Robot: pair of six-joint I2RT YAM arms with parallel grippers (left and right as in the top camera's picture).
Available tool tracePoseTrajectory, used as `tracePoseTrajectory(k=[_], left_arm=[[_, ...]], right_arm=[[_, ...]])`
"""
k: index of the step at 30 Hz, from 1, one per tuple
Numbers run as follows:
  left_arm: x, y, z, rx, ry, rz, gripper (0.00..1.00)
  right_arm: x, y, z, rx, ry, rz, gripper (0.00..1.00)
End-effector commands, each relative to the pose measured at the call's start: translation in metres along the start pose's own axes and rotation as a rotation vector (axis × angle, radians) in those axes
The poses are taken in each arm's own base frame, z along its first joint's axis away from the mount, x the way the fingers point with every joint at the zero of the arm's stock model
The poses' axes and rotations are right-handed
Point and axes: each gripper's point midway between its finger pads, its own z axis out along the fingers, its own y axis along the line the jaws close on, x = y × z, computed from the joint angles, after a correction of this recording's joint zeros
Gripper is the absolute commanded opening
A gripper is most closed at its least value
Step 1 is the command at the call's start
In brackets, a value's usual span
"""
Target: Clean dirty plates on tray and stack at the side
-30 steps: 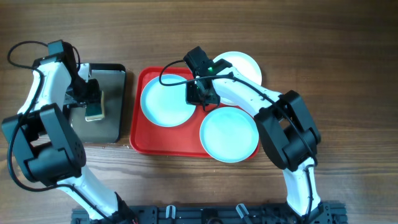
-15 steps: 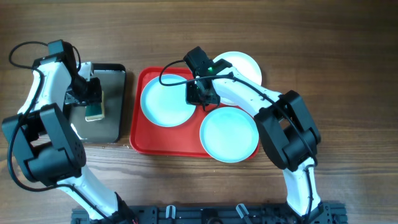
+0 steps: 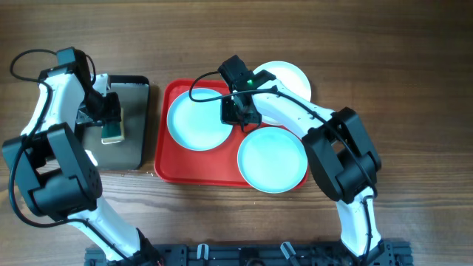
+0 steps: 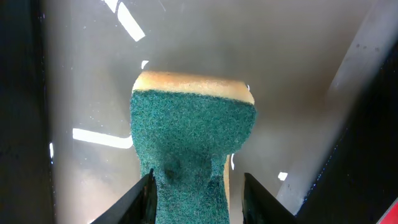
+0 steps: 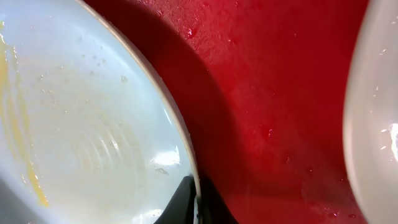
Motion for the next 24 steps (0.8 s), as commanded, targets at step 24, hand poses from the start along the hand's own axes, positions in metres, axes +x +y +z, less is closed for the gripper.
tracePoseTrajectory(k=[24], left_arm=[[0.025,0.002,0.057,-0.007,-0.007,-0.019,0.19]], right_arm=[[0.008,-0.027,0.018,0.107,0.022,-0.007,0.05]])
